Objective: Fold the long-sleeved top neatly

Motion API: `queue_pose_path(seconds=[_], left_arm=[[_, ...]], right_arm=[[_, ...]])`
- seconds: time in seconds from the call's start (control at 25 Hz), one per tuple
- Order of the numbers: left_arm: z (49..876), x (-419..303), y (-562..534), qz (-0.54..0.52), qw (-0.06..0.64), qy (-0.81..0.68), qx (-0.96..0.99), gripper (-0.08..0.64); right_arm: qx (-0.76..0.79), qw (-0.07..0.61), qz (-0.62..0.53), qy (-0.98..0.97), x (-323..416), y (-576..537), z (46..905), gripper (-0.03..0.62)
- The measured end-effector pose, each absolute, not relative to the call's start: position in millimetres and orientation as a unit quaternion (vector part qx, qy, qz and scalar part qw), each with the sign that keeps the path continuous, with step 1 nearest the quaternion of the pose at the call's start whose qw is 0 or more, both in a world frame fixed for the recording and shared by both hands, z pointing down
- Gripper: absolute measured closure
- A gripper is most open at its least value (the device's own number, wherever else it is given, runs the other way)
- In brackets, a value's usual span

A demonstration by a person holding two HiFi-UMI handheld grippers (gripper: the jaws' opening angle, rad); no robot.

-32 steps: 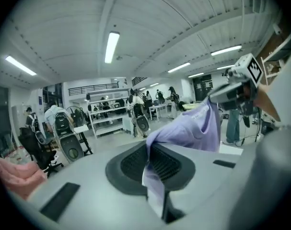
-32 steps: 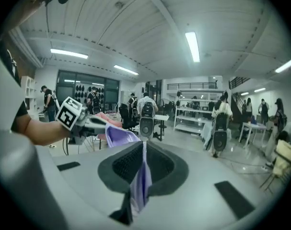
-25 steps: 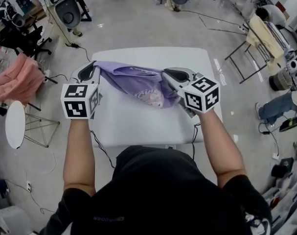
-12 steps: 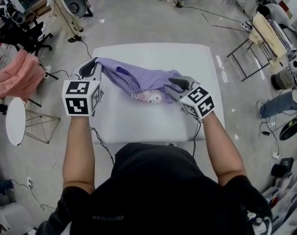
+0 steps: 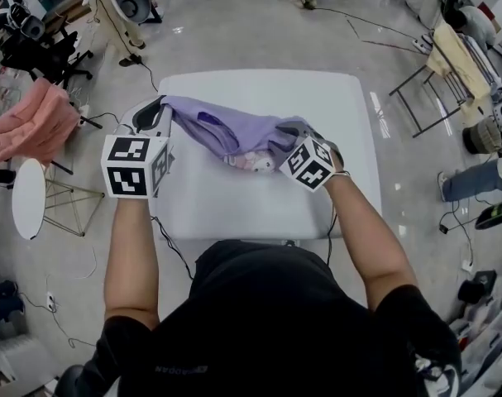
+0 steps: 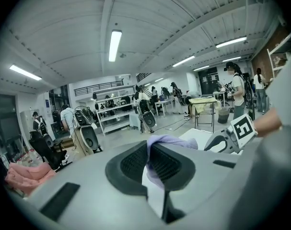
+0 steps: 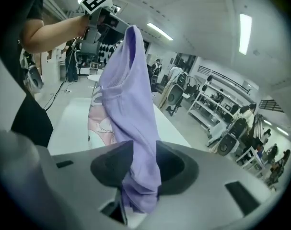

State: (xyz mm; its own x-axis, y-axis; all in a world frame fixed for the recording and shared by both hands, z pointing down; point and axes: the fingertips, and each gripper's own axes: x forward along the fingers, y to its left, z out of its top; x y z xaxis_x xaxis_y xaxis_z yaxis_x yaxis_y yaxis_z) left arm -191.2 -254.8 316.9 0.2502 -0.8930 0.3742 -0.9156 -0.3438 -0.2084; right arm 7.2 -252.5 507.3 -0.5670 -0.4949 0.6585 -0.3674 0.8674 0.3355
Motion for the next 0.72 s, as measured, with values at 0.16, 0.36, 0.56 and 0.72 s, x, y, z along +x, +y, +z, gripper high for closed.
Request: queue_pose_path(seconds=[0.16, 0.36, 0.56, 0.72], left_arm=[[312, -189, -251, 0.218, 0.028, -0.576, 0.787, 0.540], [303, -179, -245, 0.222, 0.025, -0.583, 0.781, 0.541], [303, -186, -239, 0.243, 0.022, -0.611, 0.753, 0.540], [308, -196, -229, 0.255, 0.026, -0.636, 0.728, 0.541]], right_arm=[[0.162, 0.441, -0.094, -0.878, -5, -254, 533, 0.394], [0.148, 0.451, -0.115, -0.873, -17, -262, 556, 0.496], [0.172, 0.411, -0.112, -0.888, 1, -268, 532, 0.572], [0.213, 0.349, -0.087, -0.909, 40, -277, 482, 0.574]])
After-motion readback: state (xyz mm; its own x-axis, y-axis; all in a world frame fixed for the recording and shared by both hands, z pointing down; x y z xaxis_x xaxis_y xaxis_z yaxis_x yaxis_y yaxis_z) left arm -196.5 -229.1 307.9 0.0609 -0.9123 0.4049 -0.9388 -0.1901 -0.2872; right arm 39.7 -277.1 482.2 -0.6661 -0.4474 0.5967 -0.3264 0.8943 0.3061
